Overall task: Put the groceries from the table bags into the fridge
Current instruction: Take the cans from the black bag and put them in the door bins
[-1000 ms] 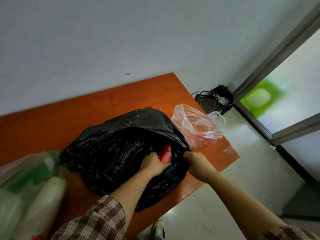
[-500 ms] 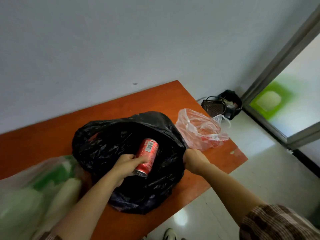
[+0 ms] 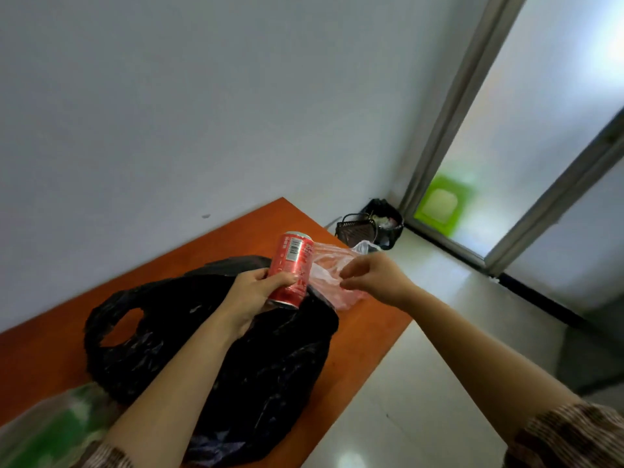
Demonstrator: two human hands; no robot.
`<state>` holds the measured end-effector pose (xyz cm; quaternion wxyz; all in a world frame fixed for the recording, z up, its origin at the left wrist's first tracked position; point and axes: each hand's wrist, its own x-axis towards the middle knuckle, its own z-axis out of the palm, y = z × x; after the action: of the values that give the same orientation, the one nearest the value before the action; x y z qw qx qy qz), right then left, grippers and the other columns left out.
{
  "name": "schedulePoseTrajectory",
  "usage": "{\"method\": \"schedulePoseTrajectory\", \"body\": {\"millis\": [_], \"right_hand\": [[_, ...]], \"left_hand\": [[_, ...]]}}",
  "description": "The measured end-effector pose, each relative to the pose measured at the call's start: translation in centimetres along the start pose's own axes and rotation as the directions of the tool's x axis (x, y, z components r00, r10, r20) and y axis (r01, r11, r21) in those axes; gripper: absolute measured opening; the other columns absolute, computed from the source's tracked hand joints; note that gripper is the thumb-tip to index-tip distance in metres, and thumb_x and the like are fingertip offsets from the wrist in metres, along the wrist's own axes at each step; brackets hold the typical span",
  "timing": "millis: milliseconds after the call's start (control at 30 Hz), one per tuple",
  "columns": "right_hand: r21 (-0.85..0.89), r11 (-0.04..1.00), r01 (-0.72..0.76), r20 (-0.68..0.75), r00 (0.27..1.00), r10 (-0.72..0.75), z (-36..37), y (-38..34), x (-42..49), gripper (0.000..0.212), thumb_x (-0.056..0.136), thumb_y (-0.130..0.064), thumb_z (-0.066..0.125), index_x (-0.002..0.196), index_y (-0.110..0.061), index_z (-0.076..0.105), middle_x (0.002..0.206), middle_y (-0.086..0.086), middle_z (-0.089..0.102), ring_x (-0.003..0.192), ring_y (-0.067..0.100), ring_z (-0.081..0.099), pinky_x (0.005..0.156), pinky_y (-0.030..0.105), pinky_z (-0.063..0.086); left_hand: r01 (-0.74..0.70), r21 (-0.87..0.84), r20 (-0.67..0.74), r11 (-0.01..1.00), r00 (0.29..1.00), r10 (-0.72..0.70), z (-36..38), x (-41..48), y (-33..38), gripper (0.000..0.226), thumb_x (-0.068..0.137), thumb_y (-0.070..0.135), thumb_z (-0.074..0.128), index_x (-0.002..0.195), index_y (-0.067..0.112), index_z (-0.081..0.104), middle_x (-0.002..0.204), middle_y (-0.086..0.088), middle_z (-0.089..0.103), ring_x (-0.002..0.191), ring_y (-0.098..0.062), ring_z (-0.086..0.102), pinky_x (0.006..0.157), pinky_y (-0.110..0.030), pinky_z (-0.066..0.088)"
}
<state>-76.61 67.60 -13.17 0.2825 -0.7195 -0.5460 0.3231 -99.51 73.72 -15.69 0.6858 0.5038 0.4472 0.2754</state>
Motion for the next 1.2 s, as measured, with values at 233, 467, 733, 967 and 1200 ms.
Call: {"method": "schedulePoseTrajectory", "body": {"millis": [233, 467, 733, 967, 1200], "right_hand": [[0.434, 0.901, -0.005, -0.289, 0.946, 0.145, -11.6, 0.3, -7.7, 0.009, 0.087, -0.017, 0.069, 0.086, -0.009, 0.072, 0.082, 0.009, 0.071, 0.074, 0.015, 0.065, 0.073, 0.03, 0.055], [0.581, 0.81, 0.079, -0.491, 0.828, 0.271, -24.1, 6.2, -19.2, 0.037, 0.088, -0.036, 0.066, 0.108, -0.006, 0.066, 0.097, 0.008, 0.071, 0.085, 0.02, 0.069, 0.072, 0.033, 0.058], [0.55, 0.822, 0.144, -0.657, 0.682, 0.321, -39.2, 16.8, -38.9, 0.038, 0.086, -0.038, 0.067, 0.109, -0.009, 0.062, 0.113, 0.013, 0.067, 0.106, 0.027, 0.066, 0.093, 0.04, 0.054], [0.514, 0.836, 0.191, -0.83, 0.358, 0.428, -48.3, 24.2, -53.5, 0.026, 0.085, -0.027, 0.068, 0.1, -0.005, 0.065, 0.1, 0.014, 0.071, 0.088, 0.023, 0.07, 0.072, 0.032, 0.057], [0.443, 0.892, 0.092, -0.896, 0.07, 0.438, -58.6, 30.7, -64.2, 0.026, 0.084, -0.027, 0.071, 0.099, -0.008, 0.064, 0.097, 0.01, 0.071, 0.084, 0.021, 0.069, 0.068, 0.028, 0.055]], "left_hand": [[-0.152, 0.086, 0.281, 0.985, 0.952, 0.123, 12.2, 0.1, 5.8, 0.043, 0.072, 0.03, 0.077, 0.11, 0.013, 0.066, 0.101, -0.01, 0.073, 0.089, -0.024, 0.072, 0.077, -0.033, 0.056], [-0.341, 0.103, 0.53, 0.934, 0.814, 0.238, 33.3, -4.4, 9.1, 0.026, 0.082, 0.021, 0.072, 0.107, 0.015, 0.067, 0.092, -0.002, 0.073, 0.077, -0.011, 0.07, 0.059, -0.018, 0.052], [-0.496, 0.068, 0.723, 0.866, 0.622, 0.299, 59.7, -13.6, 7.3, 0.047, 0.076, 0.03, 0.077, 0.118, 0.013, 0.064, 0.103, -0.003, 0.071, 0.094, -0.02, 0.068, 0.082, -0.031, 0.057], [-0.516, -0.004, 0.894, 0.857, 0.382, 0.235, 78.4, -22.1, 5.2, 0.067, 0.07, 0.036, 0.081, 0.128, 0.021, 0.052, 0.116, -0.001, 0.063, 0.102, -0.016, 0.064, 0.087, -0.034, 0.056], [-0.502, -0.049, 0.972, 0.864, 0.175, 0.156, 95.7, -25.9, 5.8, 0.041, 0.088, 0.035, 0.065, 0.125, 0.021, 0.056, 0.112, -0.003, 0.067, 0.099, -0.014, 0.066, 0.079, -0.029, 0.055]]}}
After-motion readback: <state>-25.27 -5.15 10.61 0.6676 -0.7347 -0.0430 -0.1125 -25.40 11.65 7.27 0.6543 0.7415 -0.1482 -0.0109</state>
